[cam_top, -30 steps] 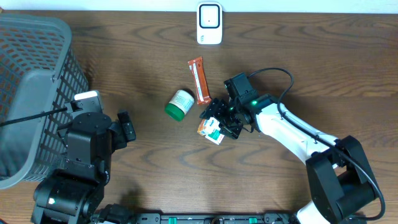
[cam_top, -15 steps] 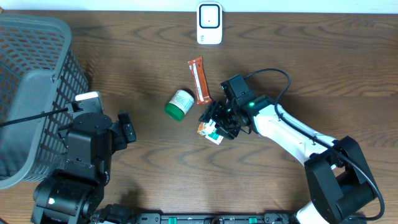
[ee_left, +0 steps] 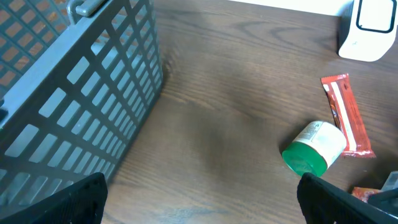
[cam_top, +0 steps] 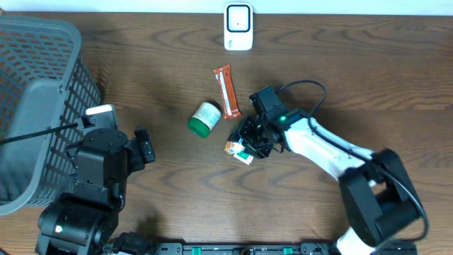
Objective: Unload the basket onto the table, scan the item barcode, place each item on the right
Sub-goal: 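Grasp the red-white snack packet with the right gripper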
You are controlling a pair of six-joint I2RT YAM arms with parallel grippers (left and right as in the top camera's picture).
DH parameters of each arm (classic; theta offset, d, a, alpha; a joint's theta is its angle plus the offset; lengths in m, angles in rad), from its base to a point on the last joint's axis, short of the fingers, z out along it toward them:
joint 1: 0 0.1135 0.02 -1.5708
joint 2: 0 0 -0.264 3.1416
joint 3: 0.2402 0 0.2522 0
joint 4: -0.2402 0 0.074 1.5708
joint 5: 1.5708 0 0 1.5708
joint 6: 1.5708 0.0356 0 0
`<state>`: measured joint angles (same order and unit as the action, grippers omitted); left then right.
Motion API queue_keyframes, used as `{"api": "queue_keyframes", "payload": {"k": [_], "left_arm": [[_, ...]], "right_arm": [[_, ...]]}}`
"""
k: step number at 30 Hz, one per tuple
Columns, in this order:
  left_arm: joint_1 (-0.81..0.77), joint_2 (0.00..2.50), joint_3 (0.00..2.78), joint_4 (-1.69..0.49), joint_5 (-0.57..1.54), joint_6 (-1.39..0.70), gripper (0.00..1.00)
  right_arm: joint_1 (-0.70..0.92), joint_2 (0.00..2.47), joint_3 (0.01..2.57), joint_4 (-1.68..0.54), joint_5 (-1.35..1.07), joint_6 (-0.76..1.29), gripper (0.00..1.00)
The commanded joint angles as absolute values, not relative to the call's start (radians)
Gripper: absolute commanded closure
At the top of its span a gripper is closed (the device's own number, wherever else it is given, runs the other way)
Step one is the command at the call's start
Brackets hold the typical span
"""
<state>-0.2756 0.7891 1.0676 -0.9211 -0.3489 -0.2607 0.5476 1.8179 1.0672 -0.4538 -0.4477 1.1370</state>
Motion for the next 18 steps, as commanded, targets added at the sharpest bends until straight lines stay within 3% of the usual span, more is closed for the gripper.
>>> {"api": "queue_keyframes", "payload": {"k": [1, 7, 13, 18], "left_arm": [[-0.270, 0.785, 1.079, -0.927, -0.351, -0.248, 0.02], [-0.270, 0.785, 1.079, -0.927, -0.351, -0.248, 0.02], [-0.270, 0.785, 1.079, -0.927, -0.351, -0.248, 0.02], [-0.270, 0.785, 1.079, -0.927, -0.351, -0.248, 0.02]], "right_arm": [[0.560, 1.873, 1.083, -0.437, -0.500, 1.121, 0.48], [0.560, 1.876, 1.083, -0.438, -0.499, 1.118, 0.53], [0.557, 1.863, 1.085, -0.458, -0.505, 1.098, 0.75], [0.556, 1.863, 1.085, -0.465, -0.506, 1.076, 0.75]]}}
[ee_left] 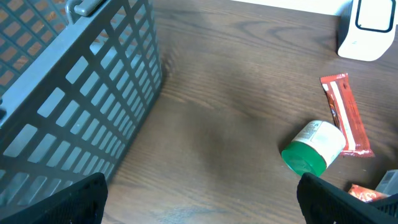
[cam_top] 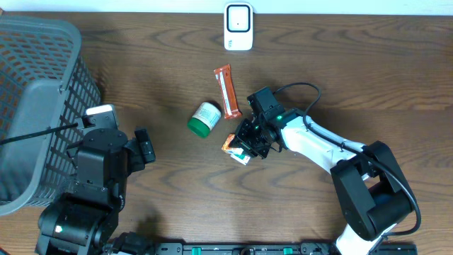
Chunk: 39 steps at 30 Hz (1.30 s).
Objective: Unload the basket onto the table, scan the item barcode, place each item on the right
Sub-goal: 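Grasp the red-white snack packet with the right gripper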
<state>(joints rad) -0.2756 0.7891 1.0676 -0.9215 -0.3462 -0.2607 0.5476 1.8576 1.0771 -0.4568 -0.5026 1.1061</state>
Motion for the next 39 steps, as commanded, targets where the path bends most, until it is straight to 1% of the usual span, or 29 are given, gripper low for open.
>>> {"api": "queue_keyframes", "payload": {"k": [1, 6, 11, 16, 18, 22, 27, 31, 39], "left_arm": [[-0.270, 0.785, 1.079, -0.927, -0.351, -0.248, 0.02], [-0.270, 0.785, 1.079, -0.927, -0.352, -0.248, 0.02], [-0.270, 0.785, 1.079, -0.927, -0.352, -0.248, 0.02], [-0.270, 0.785, 1.079, -0.936, -0.352, -0.248, 0.02], [-0.270, 0.785, 1.079, -0.945, -0.352, -0.248, 0.02], [-0.270, 0.785, 1.078, -0.962, -0.352, -0.248, 0.02], [-0.270, 0.785, 1.077, -0.991, -0.351, -0.248, 0.02], [-0.270, 0.785, 1.077, -1.011, -0.352, -0.248, 0.02], [-0.270, 0.785, 1.077, -1.013, -0.352, -0.248, 0.02]], "right_arm": [[0.556, 1.863, 1.085, -0.466, -0.506, 1.075, 0.75], [0.545, 1.855, 1.087, -0.465, -0.547, 1.052, 0.75], [0.502, 1.805, 1.101, -0.465, -0.654, 1.000, 0.76], [0.415, 1.728, 1.102, -0.466, -0.873, 0.977, 0.74], [0.368, 1.705, 1.102, -0.465, -0.996, 0.975, 0.72], [0.305, 1.694, 1.102, -0.465, -1.237, 1.001, 0.71], [0.273, 1.695, 1.101, -0.464, -1.405, 1.054, 0.75], [0.252, 1.695, 1.101, -0.464, -1.447, 1.077, 0.77], [0.216, 1.713, 1.101, -0.439, -1.446, 1.140, 0.76]]}}
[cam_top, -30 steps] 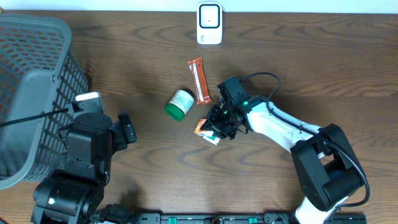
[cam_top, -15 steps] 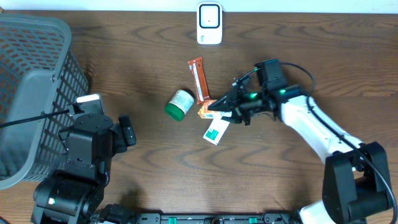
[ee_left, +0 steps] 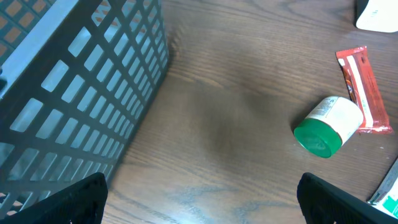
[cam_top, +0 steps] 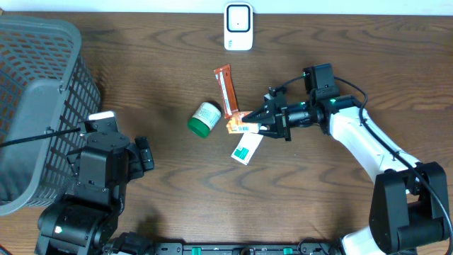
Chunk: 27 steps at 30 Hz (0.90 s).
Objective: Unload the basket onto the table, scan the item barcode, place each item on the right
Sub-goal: 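Grasp the red-white snack packet with the right gripper, then carry the snack packet to the white scanner and hold it under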
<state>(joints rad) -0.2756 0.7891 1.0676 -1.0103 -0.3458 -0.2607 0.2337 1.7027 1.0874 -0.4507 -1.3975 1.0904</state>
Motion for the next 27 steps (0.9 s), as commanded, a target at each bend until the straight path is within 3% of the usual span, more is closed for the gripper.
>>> {"api": "queue_keyframes", "payload": {"k": [1, 10, 21, 24, 27], "left_arm": [[-0.270, 0.785, 1.077, -1.013, -0.352, -0.248, 0.02], [-0.270, 0.785, 1.077, -1.013, -0.352, -0.248, 0.02], [-0.270, 0.785, 1.077, -1.013, -0.352, -0.248, 0.02], [-0.270, 0.785, 1.077, -1.013, -0.352, -0.248, 0.02], [-0.270, 0.785, 1.077, -1.013, -0.352, -0.248, 0.02]], "right_arm": [[0.213, 1.721, 1.101, -0.414, -1.446, 1.168, 0.76], [0.208, 1.819, 1.101, -0.157, -1.529, 1.425, 0.80], [0.198, 1.826, 1.101, -0.089, -1.533, 1.428, 0.85], [0.206, 1.826, 1.101, 0.056, -1.486, 1.369, 0.82], [0.207, 1.826, 1.101, 0.358, -1.422, 1.315, 0.80]]}}
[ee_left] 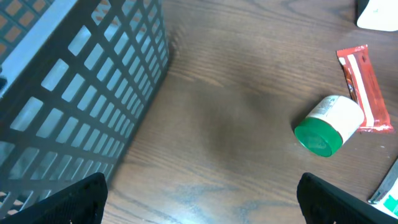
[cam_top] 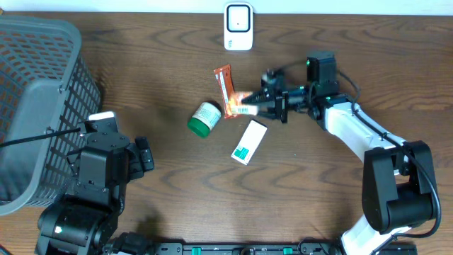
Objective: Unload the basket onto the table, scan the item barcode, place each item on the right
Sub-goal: 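Carry the snack packet to the white scanner and hold it under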
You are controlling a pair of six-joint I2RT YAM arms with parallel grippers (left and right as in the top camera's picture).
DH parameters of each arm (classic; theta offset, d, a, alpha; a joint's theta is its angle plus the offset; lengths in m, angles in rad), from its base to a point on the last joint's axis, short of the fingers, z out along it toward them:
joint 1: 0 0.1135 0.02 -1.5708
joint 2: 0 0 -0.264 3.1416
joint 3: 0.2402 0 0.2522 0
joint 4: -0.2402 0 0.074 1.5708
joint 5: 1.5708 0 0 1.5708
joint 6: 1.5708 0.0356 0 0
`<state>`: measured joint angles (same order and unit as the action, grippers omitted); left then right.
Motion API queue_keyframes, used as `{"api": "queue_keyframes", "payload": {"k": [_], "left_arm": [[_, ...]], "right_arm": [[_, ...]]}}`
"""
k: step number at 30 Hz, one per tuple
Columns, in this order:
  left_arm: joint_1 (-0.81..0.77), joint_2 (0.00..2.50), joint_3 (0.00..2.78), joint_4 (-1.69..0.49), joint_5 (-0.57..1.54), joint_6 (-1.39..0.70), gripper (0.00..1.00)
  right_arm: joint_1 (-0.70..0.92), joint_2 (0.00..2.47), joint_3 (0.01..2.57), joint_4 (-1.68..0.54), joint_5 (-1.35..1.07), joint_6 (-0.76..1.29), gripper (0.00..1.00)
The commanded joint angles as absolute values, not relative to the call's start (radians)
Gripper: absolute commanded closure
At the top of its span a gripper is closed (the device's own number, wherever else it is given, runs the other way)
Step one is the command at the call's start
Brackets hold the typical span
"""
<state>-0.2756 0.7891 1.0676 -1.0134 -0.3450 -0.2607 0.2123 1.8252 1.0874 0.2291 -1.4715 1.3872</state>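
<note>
A small orange packet (cam_top: 242, 108) hangs blurred above the table, held by my right gripper (cam_top: 257, 105), which is shut on it beside the red snack bar (cam_top: 225, 89). The white scanner (cam_top: 238, 26) stands at the table's far edge, well beyond the packet. A white and teal box (cam_top: 249, 142) lies flat on the wood below the gripper. My left gripper (ee_left: 202, 205) is open and empty, low over bare wood next to the basket.
A grey mesh basket (cam_top: 35, 92) fills the left side, its wall (ee_left: 74, 81) close to my left gripper. A green-lidded white bottle (cam_top: 204, 117) lies on its side left of the snack bar (ee_left: 364, 87). The bottle (ee_left: 328, 122) shows at right in the left wrist view.
My right gripper has moved toward the far side with the orange packet, now level with the snack bar. The white and teal box lies a little further up. The left arm is unchanged.
My right gripper was down on the orange packet and the white and teal box near the bottle. It stayed there, slightly shifted. Then it held the orange packet raised, the box left below on the table. Now the packet is nearer the scanner.
</note>
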Motion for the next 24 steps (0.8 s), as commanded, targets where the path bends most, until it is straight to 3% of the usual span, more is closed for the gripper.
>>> {"api": "queue_keyframes", "payload": {"k": [1, 5, 7, 12, 16, 22, 24], "left_arm": [[-0.270, 0.785, 1.077, -1.013, -0.352, -0.248, 0.02], [-0.270, 0.785, 1.077, -1.013, -0.352, -0.248, 0.02], [-0.270, 0.785, 1.077, -1.013, -0.352, -0.248, 0.02], [-0.270, 0.785, 1.077, -1.013, -0.352, -0.248, 0.02], [-0.270, 0.785, 1.077, -1.013, -0.352, -0.248, 0.02], [-0.270, 0.785, 1.077, -1.013, -0.352, -0.248, 0.02], [-0.270, 0.785, 1.077, -1.013, -0.352, -0.248, 0.02]], "right_arm": [[0.207, 1.826, 1.102, 0.452, -1.409, 1.304, 0.79], [0.202, 1.826, 1.102, 0.837, -1.333, 1.301, 0.76], [0.197, 1.826, 1.102, 0.884, -1.297, 1.234, 0.73], [0.197, 1.826, 1.102, 0.677, -1.164, 0.887, 0.71], [0.198, 1.826, 1.102, 0.432, -0.876, 0.640, 0.76], [0.200, 1.826, 1.111, 0.388, -0.804, 0.590, 0.86], [0.205, 1.826, 1.111, 0.378, -0.797, 0.589, 0.85]]}}
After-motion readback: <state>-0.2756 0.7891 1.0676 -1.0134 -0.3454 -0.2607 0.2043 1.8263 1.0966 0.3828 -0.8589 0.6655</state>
